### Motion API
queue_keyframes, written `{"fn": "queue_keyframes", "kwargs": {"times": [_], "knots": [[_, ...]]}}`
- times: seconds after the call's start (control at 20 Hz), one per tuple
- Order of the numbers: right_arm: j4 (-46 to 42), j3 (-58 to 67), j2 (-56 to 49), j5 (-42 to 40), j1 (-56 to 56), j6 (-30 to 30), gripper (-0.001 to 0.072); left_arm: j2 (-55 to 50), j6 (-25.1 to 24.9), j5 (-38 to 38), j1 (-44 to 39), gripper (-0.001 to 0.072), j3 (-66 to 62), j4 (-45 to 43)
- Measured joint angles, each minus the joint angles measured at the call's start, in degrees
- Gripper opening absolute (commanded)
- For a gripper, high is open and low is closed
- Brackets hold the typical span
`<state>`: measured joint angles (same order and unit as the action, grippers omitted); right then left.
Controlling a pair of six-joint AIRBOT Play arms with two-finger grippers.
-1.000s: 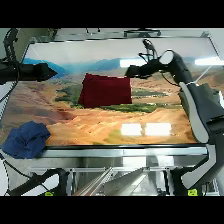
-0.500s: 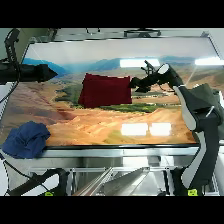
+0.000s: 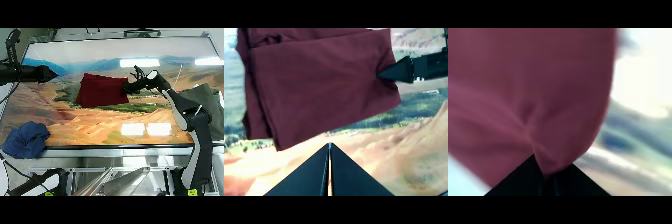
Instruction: Fold the shirts.
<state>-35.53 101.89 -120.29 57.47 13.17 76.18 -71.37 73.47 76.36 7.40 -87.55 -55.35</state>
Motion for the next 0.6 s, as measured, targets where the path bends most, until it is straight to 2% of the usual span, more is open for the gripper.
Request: {"fn": "queue_keyframes", "kwargs": {"times": [0.3, 0.4, 0.6], "knots": [[4.13, 0.07, 9.42, -2.54, -4.61, -2.95, 0.0014, 0.00, -0.02, 0.59, 0.00, 0.0018, 0.00, 0.02], [4.55, 0.72, 14.01, -4.28, -9.31, -1.22, 0.0014, 0.00, 0.00, 0.63, 0.00, 0.0018, 0.00, 0.02], [3.87, 1.68, 23.56, -4.57, -21.62, 6.12, 0.0013, 0.00, 0.00, 0.68, 0.00, 0.0018, 0.00, 0.02]]}}
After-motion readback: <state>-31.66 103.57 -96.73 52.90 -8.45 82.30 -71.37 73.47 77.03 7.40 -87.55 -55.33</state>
